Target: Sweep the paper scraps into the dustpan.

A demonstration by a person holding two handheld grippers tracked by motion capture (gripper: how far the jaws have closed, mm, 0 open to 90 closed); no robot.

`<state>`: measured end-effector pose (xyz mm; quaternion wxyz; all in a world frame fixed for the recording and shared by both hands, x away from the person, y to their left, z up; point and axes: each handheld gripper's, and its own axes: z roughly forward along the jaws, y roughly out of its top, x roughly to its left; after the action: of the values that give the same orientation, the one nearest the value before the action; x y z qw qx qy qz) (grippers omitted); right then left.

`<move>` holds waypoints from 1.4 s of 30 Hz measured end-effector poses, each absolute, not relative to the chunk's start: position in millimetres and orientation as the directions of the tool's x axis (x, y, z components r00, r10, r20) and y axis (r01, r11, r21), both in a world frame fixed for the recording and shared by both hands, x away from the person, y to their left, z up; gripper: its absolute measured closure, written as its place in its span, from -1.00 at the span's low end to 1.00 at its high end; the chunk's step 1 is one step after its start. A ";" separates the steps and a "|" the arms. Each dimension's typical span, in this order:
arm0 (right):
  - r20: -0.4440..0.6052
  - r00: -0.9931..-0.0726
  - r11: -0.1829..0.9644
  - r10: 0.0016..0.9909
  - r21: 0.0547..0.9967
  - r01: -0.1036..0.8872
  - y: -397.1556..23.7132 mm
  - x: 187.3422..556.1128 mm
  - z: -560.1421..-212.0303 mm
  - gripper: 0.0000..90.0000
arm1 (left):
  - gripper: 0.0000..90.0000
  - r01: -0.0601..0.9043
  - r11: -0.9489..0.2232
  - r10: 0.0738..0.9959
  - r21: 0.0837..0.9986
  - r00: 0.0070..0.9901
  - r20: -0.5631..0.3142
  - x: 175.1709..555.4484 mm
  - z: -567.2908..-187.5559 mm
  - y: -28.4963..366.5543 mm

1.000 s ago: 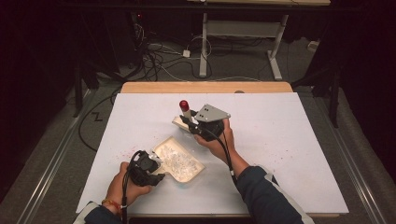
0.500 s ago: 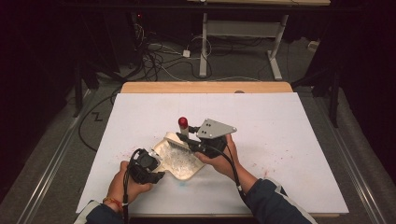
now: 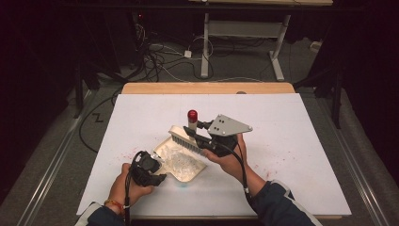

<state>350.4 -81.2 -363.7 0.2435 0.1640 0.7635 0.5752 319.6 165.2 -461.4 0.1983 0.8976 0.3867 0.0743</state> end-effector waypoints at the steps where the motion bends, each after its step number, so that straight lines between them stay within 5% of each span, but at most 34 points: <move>1: -0.191 -0.822 0.289 0.537 0.957 -0.033 -83.4 350.5 -363.7 0.56 | 0.41 0.668 -0.617 0.728 0.417 0.686 -0.022 319.3 -461.6 164.8; 18: -0.237 -0.784 0.437 0.574 0.898 0.049 -109.1 349.3 -383.1 0.56 | 0.41 0.665 -0.627 0.725 0.405 0.689 -0.011 318.8 -462.0 163.7; 30: -0.187 -0.866 0.406 0.463 0.914 0.020 -91.5 324.3 -376.7 0.56 | 0.41 0.663 -0.630 0.722 0.405 0.692 -0.009 319.1 -462.0 163.9; 42: -0.179 -0.846 0.360 0.503 0.933 0.017 -94.8 329.2 -360.3 0.56 | 0.41 0.662 -0.628 0.723 0.409 0.691 -0.009 318.6 -462.1 163.7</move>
<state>329.2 -94.8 -360.3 0.2243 0.1636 0.7934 0.5416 318.6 163.7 -462.1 0.1939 0.8988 0.3853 0.0784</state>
